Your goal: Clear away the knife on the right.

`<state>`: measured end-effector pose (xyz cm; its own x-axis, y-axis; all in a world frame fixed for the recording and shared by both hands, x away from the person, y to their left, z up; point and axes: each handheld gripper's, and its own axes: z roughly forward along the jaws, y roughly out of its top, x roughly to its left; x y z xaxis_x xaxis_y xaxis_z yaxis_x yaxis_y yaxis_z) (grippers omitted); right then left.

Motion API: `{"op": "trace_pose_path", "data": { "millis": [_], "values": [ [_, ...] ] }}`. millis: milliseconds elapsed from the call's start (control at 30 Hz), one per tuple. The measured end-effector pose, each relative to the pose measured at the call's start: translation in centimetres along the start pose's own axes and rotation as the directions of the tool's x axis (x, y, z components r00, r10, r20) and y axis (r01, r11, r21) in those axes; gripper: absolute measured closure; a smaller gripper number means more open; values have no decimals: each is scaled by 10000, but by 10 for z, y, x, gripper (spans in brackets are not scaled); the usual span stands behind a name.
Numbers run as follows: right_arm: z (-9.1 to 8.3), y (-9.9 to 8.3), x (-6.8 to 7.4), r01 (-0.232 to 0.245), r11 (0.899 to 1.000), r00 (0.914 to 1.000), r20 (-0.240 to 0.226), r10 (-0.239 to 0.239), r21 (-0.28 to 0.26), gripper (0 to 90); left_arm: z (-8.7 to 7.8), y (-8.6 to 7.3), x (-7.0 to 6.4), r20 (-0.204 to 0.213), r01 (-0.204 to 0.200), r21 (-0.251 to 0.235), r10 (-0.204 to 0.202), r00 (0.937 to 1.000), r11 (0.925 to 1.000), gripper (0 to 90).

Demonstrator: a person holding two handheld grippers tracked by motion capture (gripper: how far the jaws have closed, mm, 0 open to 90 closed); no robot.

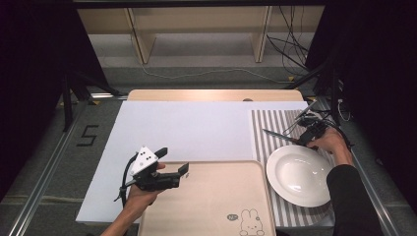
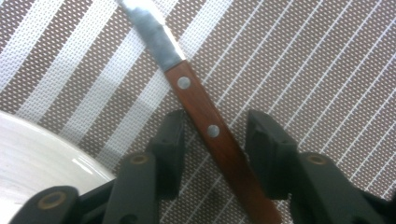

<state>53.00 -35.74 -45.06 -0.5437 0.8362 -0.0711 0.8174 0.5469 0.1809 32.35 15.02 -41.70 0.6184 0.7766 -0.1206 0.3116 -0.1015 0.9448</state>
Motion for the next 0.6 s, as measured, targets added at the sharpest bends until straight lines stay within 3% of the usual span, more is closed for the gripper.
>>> {"op": "trace_pose_path", "data": {
  "millis": [133,367,500,600],
  "values": [
    [0,1,2,153,9999,9999,-5,-153,55,677,0,0,0,-1,5,0,-5,10000,10000,102],
    [0,3,7,561,9982,9984,72,-562,200,748,0,0,0,-10,-20,8,20,10000,10000,102],
    [-1,5,11,837,9961,9962,232,-844,288,766,0,0,0,-9,-30,0,30,10000,10000,102],
    [-2,6,15,1100,9935,9916,656,-1117,282,770,0,0,1,-10,-11,12,11,10000,10000,102]
  ]
}}
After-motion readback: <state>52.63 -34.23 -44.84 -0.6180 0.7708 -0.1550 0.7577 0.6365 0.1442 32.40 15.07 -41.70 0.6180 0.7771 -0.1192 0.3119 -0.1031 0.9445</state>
